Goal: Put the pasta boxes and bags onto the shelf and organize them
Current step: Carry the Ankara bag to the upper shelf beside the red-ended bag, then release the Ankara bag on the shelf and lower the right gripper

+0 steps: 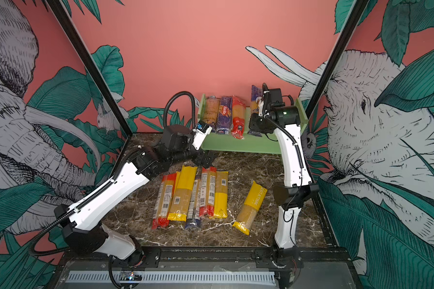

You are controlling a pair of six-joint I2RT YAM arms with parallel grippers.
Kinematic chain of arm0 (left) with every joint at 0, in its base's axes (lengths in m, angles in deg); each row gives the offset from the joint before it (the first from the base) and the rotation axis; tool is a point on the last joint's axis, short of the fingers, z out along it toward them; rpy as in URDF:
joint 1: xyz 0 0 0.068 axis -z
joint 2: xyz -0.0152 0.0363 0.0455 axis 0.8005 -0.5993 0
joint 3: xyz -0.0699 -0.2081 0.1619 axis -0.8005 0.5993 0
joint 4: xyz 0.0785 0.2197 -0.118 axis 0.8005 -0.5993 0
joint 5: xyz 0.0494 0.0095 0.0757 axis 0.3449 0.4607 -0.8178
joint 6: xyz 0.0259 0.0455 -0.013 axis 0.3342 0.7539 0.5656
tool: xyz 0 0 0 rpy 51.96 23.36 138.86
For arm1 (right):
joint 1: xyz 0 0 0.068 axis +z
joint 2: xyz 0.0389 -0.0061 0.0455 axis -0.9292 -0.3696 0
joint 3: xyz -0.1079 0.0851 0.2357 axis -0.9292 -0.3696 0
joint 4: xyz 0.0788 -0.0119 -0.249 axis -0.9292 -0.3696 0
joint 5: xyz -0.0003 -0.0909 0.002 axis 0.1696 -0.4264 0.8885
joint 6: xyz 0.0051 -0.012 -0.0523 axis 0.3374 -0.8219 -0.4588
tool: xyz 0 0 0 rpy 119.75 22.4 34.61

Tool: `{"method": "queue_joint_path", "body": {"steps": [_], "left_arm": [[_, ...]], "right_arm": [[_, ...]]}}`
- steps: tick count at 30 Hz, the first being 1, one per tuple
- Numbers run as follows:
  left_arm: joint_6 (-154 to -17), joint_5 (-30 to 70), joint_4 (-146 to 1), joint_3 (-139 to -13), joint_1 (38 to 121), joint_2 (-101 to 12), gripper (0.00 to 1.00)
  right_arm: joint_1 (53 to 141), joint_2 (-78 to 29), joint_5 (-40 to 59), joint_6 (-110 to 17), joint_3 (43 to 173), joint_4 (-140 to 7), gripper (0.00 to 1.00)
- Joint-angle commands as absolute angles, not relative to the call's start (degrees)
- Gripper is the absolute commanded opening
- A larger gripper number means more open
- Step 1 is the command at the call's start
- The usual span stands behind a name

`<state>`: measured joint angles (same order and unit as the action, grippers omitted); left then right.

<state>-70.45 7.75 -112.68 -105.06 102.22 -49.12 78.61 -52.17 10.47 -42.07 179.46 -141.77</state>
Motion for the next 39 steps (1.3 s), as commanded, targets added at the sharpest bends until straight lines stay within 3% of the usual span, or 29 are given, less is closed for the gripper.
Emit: {"method": "queue_joint_path", "body": {"steps": [1,6,15,16,21,27,39], "left_arm": [[-69.29,9.44,-114.44,-111.91,102.14,-51.60,0.99],[-69.92,12.14,-115.52,-120.58,102.14,-57.23,0.99],[-70.94,12.61,-115.03,-125.27,102.14,-62.00,0.99],[-71.06,12.53,-114.83,-125.36,102.14,-62.22,0.99],[-71.62,12.26,-114.27,-125.14,102.14,-62.71,0.99],[-71.57,11.55,-113.45,-122.98,102.14,-61.73,0.99],[-70.08,10.58,-111.72,-114.29,102.14,-55.84,0.99]], "right_arm": [[77.37,-52.39,14.75,-44.08,182.80,-134.01,0.00],[76.17,-55.23,17.41,-44.77,182.84,-133.19,0.00],[75.46,-58.54,20.24,-44.91,183.14,-132.12,0.00],[75.43,-58.75,20.24,-44.96,183.09,-132.30,0.03],[75.07,-58.70,20.34,-44.96,182.85,-133.13,0.50],[74.51,-55.93,18.78,-45.11,181.66,-132.68,0.78],[74.38,-44.38,15.60,-43.73,171.01,-131.85,0.84]]}}
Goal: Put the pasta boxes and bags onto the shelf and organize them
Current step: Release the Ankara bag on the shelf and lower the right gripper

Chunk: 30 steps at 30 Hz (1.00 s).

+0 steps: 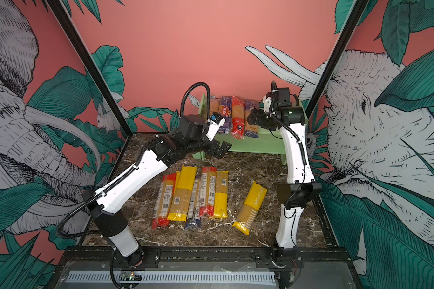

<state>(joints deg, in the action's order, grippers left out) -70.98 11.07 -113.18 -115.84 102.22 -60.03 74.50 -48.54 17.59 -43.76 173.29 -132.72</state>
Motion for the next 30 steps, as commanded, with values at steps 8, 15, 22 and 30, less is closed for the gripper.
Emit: {"method": "queue_joint_path", "body": {"steps": [8,15,22,30], "left_arm": [[-70.90,10.23,-110.87,-107.01,102.14,-51.78,0.99],[-72.55,9.22,-107.87,-96.85,101.96,-47.28,0.99],[-78.23,5.13,-99.64,-79.10,101.96,-42.15,0.99],[-83.85,1.54,-93.26,-63.85,103.58,-36.80,0.99]], "right_arm": [[75.28,-30.71,10.34,-42.08,151.12,-129.30,0.84],[79.81,-22.17,4.61,-41.09,139.19,-132.06,0.84],[84.06,-12.85,2.19,-39.19,118.86,-126.05,0.84],[87.93,-4.16,2.53,-34.18,94.77,-113.20,0.84]]}}
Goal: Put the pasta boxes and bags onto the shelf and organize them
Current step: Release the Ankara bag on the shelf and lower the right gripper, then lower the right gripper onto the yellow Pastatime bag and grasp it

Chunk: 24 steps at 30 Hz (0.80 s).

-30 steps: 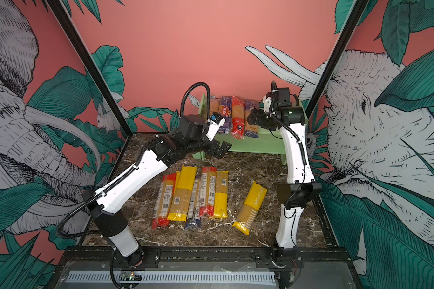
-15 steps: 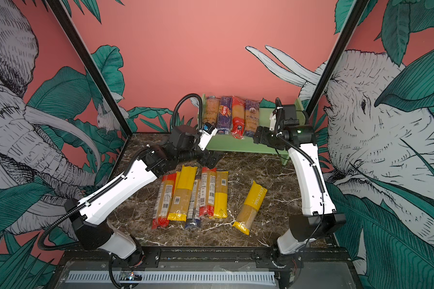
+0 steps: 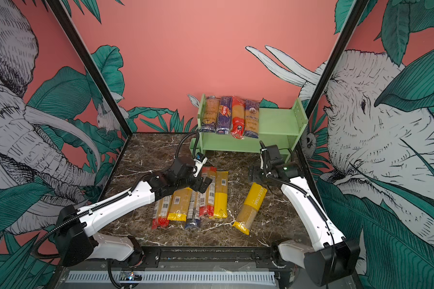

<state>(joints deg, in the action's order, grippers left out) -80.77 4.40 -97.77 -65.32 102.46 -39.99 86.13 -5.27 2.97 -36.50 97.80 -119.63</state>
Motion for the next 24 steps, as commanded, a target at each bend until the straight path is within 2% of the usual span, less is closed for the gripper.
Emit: {"method": "queue_joint_path", "body": {"steps": [1,5,10,13,20,21,24], "left_arm": [[-83.78,0.43,-92.95,-63.05,104.44,-36.35,0.99],[-82.30,-6.26,-90.70,-60.05,110.73,-34.30,0.99],[-82.45,-15.81,-89.87,-57.71,120.54,-32.60,0.99],[-85.25,-20.84,-92.26,-57.45,125.42,-31.47,0.99],[-88.14,-28.26,-94.11,-56.05,133.21,-26.53,0.99],[-88.41,-28.91,-94.74,-56.39,133.54,-25.93,0.99],[-88.25,-30.65,-95.15,-56.84,134.36,-24.39,0.99]], "right_arm": [[89.19,-3.96,1.76,-34.15,93.24,-112.80,0.83],[95.21,-0.53,-3.82,-31.74,84.84,-109.68,0.83],[100.21,9.66,-7.95,-27.31,74.24,-107.39,0.83],[104.18,14.13,-13.06,-25.97,72.32,-111.92,0.83],[108.08,18.10,-14.38,-22.04,69.41,-117.27,0.86],[108.52,18.74,-14.34,-21.37,68.99,-117.55,0.97],[109.09,20.42,-13.98,-20.28,67.84,-118.65,0.99]]}}
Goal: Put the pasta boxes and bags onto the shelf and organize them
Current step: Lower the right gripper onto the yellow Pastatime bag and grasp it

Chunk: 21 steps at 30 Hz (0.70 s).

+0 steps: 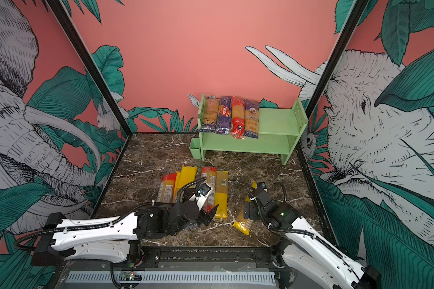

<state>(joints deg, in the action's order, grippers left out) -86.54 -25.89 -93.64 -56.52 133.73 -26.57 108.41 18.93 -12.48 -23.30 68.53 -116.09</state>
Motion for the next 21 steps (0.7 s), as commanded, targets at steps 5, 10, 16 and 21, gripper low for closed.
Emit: {"method": "queue_joint_path", "body": {"steps": [5,10,16,21], "left_arm": [[-89.35,-31.48,-93.98,-54.87,134.74,-22.22,0.99],[-92.06,-32.21,-93.56,-51.61,135.11,-20.83,0.99],[-91.89,-33.91,-93.14,-48.16,135.19,-17.78,0.99],[-90.91,-34.47,-90.51,-45.56,135.18,-15.07,0.99]], "right_arm": [[109.76,23.01,-13.09,-18.18,65.22,-119.50,0.99],[110.47,22.77,-11.73,-15.42,63.44,-118.71,0.99],[114.54,20.36,-12.57,-8.87,63.04,-117.23,0.99],[120.21,17.89,-15.19,-3.25,61.26,-114.85,0.99]]}}
